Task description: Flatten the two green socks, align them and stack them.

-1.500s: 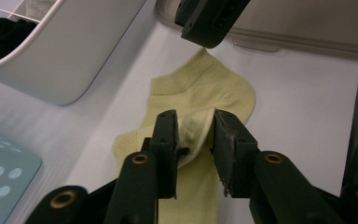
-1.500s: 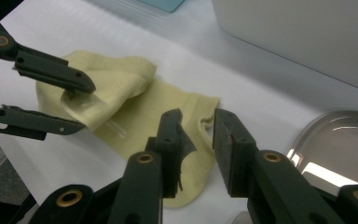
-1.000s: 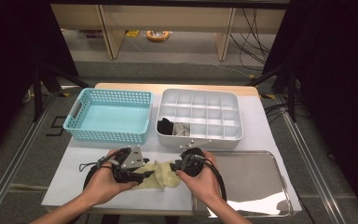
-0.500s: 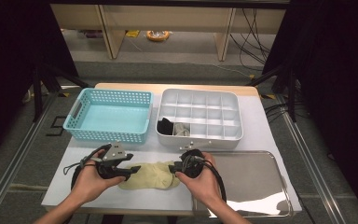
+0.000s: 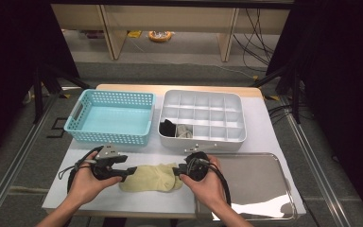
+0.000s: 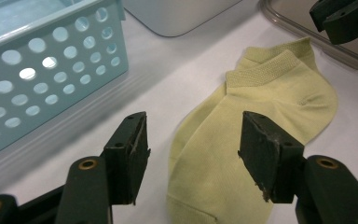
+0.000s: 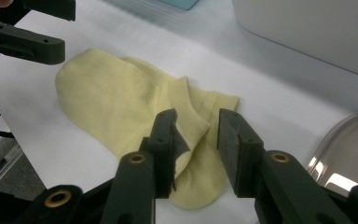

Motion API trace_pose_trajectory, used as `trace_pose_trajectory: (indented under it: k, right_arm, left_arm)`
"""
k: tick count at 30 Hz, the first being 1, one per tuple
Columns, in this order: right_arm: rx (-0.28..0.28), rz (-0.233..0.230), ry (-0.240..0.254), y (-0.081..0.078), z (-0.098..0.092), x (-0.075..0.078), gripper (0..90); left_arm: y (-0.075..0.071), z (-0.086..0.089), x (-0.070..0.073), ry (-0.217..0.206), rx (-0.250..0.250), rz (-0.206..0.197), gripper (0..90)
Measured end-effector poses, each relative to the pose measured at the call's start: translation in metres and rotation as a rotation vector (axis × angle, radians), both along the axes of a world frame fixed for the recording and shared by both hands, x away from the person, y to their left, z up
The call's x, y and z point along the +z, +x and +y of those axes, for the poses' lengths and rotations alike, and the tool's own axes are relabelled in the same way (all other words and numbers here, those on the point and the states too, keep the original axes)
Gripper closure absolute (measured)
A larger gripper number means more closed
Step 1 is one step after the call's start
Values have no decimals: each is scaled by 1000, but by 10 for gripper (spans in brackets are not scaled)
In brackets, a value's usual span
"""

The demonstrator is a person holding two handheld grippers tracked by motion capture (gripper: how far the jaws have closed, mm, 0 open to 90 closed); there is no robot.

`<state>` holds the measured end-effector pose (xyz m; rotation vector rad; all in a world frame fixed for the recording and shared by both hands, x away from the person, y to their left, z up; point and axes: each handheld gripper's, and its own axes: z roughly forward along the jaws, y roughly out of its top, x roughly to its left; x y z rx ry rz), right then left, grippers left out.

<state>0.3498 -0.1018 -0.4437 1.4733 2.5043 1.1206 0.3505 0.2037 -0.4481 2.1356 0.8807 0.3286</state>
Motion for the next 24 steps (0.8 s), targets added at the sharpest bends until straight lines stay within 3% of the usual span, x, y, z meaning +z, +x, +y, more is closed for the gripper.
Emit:
trace_pose_trajectory:
  k: [4, 5, 6, 7, 8, 9, 10, 13, 18, 19, 20, 24]
  right_arm:
    - [15, 2, 4, -1, 2, -1, 674]
    - [3, -7, -16, 0, 3, -3, 674]
    - [41, -18, 14, 0, 2, -3, 674]
    - [37, -16, 21, -1, 3, -4, 673]
    - [21, 5, 9, -2, 3, -3, 673]
    - [16, -8, -12, -1, 2, -3, 672]
    - [14, 8, -1, -2, 2, -2, 671]
    - [43, -15, 32, -1, 1, -2, 670]
    - [57, -11, 35, 2, 5, 1, 681]
    - [75, -28, 36, 4, 5, 1, 684]
    - [58, -3, 41, 3, 7, 2, 686]
    - [86, -9, 52, 6, 10, -1, 686]
  left_arm:
    - [1, 3, -1, -11, 14, 18, 414]
    - [1, 3, -1, -23, 29, 20, 414]
    - [2, 4, 0, -18, 29, 20, 414]
    - [3, 4, 1, -19, 32, 19, 414]
    - [4, 4, 2, -22, 32, 18, 414]
    - [5, 4, 2, -24, 32, 17, 414]
    - [5, 4, 2, -29, 36, 15, 414]
    - [4, 8, 2, -29, 42, 27, 416]
    - [-1, 17, -4, -8, 48, 85, 433]
    - [-2, 18, -5, -5, 51, 94, 438]
    - [-2, 20, -7, -2, 50, 111, 441]
    - [-2, 23, -11, 1, 62, 141, 466]
